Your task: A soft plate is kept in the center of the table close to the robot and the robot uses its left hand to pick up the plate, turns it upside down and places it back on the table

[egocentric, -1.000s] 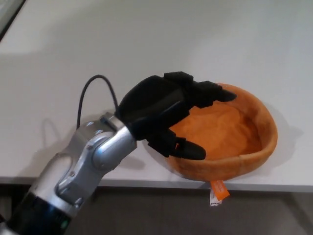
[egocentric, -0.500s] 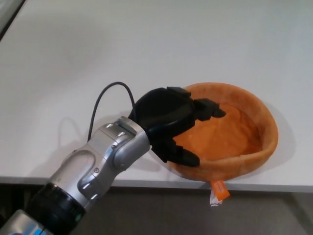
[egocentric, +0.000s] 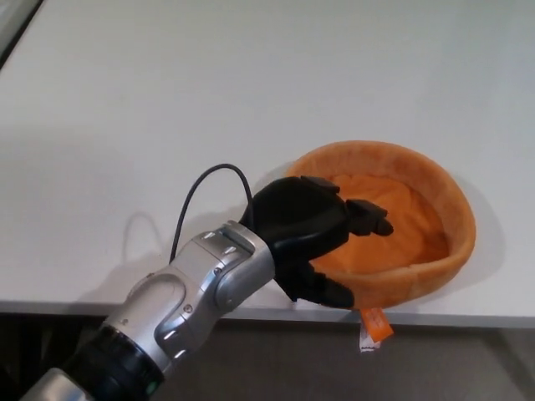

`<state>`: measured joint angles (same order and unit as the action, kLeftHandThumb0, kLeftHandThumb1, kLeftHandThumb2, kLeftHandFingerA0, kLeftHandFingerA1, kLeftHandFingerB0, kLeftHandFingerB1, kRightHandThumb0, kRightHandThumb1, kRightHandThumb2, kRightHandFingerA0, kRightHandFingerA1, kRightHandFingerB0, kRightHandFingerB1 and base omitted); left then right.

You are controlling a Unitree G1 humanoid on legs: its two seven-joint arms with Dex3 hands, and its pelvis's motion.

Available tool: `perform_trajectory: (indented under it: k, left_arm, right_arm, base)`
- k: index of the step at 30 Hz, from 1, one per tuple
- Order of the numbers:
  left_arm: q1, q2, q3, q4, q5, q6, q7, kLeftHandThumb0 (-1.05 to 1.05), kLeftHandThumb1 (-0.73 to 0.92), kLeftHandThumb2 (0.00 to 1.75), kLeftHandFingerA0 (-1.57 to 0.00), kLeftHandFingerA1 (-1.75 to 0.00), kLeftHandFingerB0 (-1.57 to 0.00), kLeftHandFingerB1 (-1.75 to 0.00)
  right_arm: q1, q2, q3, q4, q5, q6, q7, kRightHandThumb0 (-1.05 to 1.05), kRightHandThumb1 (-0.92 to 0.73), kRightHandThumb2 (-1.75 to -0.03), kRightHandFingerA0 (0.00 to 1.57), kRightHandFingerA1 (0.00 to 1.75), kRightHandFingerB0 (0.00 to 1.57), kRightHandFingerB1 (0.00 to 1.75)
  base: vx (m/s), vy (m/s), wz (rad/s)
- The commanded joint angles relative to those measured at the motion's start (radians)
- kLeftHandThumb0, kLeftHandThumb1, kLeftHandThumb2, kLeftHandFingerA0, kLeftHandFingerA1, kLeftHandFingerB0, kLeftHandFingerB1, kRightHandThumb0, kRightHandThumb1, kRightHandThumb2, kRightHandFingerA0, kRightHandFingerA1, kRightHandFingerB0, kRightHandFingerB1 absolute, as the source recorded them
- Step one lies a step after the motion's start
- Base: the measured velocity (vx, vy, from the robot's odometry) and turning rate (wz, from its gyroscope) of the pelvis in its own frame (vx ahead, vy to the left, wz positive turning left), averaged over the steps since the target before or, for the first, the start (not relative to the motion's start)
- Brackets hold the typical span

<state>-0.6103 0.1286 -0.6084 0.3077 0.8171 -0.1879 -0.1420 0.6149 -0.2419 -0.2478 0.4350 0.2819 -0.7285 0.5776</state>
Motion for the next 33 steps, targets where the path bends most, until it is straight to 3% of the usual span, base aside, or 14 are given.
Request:
perform_trajectory:
  k: [1,3,4,9,10,12,13,21,23,26,27,29,30,33]
  left_arm:
    - [0.013,-0.001,-0.019,0.025,0.017,0.035,-0.012,-0.91,0.51,0.98,-0.43,-0.51,-0.42,-0.45]
    - [0.012,-0.003,-0.027,0.030,0.023,0.038,-0.014,-0.94,0.69,0.62,-0.46,-0.43,-0.49,-0.36]
    - [0.011,-0.004,-0.038,0.033,0.031,0.043,-0.020,-0.91,0.52,0.99,-0.43,-0.51,-0.41,-0.45]
    - [0.005,-0.003,-0.053,0.056,0.032,0.044,-0.015,-0.91,0.52,0.99,-0.43,-0.52,-0.41,-0.45]
    - [0.000,-0.002,-0.067,0.063,0.045,0.047,-0.024,-0.92,0.69,0.62,-0.47,-0.44,-0.49,-0.36]
    - [-0.005,0.002,-0.079,0.063,0.060,0.053,-0.032,-0.91,0.68,0.62,-0.46,-0.45,-0.49,-0.36]
    - [-0.017,0.013,-0.101,0.061,0.092,0.054,-0.043,-0.85,0.66,0.61,-0.47,-0.47,-0.49,-0.37]
    - [-0.064,0.046,-0.260,0.066,0.301,0.166,-0.143,-0.89,0.67,0.61,-0.62,-0.69,-0.62,-0.47]
    - [-0.074,0.045,-0.284,0.069,0.338,0.207,-0.181,-0.90,0.52,0.97,-0.57,-0.70,-0.52,-0.51]
    - [-0.085,0.040,-0.288,0.075,0.344,0.266,-0.264,-1.00,0.61,0.73,-0.36,-0.37,-0.31,-0.33]
    - [-0.082,0.037,-0.279,0.085,0.335,0.277,-0.257,-0.96,0.53,0.94,-0.72,-1.25,-0.39,-0.45]
    - [-0.077,0.033,-0.269,0.095,0.321,0.287,-0.248,-0.96,0.53,0.94,-0.72,-1.25,-0.39,-0.45]
    - [-0.071,0.031,-0.260,0.100,0.310,0.285,-0.225,-0.85,0.61,0.59,-0.87,-1.65,-0.63,-1.32]
    - [-0.057,0.029,-0.250,0.111,0.303,0.271,-0.150,-0.76,0.53,0.62,-0.94,-1.70,-0.73,-1.42]
  right_arm:
    - [-0.006,-0.010,-0.006,0.002,0.022,0.034,0.009,-0.73,-0.77,-0.65,0.60,0.40,0.33,0.32]
    - [-0.008,-0.009,-0.008,0.002,0.021,0.034,0.007,-0.69,-0.61,-0.96,0.53,0.55,0.28,0.47]
    - [-0.009,-0.007,-0.010,-0.001,0.026,0.038,0.007,-0.69,-0.62,-0.96,0.53,0.55,0.28,0.47]
    - [-0.027,-0.006,-0.011,0.026,0.017,0.010,0.013,-0.77,-0.67,-0.98,0.51,0.52,0.25,0.45]
    - [-0.019,-0.005,-0.010,0.006,0.013,0.018,0.005,-0.76,-0.68,-0.98,0.50,0.52,0.25,0.44]
    - [-0.023,-0.007,-0.012,0.016,0.007,0.011,0.004,-0.68,-0.78,-0.65,0.60,0.39,0.32,0.31]
    - [-0.028,-0.008,-0.015,0.027,-0.007,-0.012,-0.005,-0.72,-0.67,-0.98,0.52,0.54,0.26,0.45]
    - [-0.003,-0.009,-0.009,-0.022,-0.005,0.022,-0.011,-0.69,-0.64,-0.99,0.51,0.55,0.24,0.46]
    - [-0.002,-0.011,-0.010,-0.021,-0.019,0.016,-0.019,-0.69,-0.65,-0.99,0.52,0.55,0.25,0.47]
    - [-0.011,-0.008,-0.007,-0.007,-0.022,0.014,-0.020,-0.70,-0.66,-1.00,0.53,0.55,0.25,0.47]
    - [-0.012,-0.008,-0.006,-0.009,-0.019,0.010,-0.016,-0.74,-0.71,-1.00,0.52,0.54,0.23,0.45]
    - [-0.011,-0.009,-0.005,-0.014,-0.016,0.001,-0.010,-0.74,-0.71,-1.00,0.52,0.54,0.23,0.45]
    - [-0.011,-0.009,-0.005,-0.013,-0.014,0.008,-0.009,-0.70,-0.81,-0.66,0.59,0.39,0.32,0.31]
    - [-0.010,-0.012,-0.006,-0.011,-0.006,0.023,-0.004,-0.72,-0.66,-0.99,0.51,0.55,0.26,0.46]
  base:
    - [0.00,0.000,0.00]
    - [0.00,0.000,0.00]
    - [0.00,0.000,0.00]
    - [0.00,0.000,0.00]
    - [0.00,0.000,0.00]
    - [0.00,0.000,0.00]
    - [0.00,0.000,0.00]
    - [0.00,0.000,0.00]
    - [0.00,0.000,0.00]
    - [0.00,0.000,0.00]
    - [0.00,0.000,0.00]
    - [0.00,0.000,0.00]
    - [0.00,0.000,0.00]
    - [0.00,0.000,0.00]
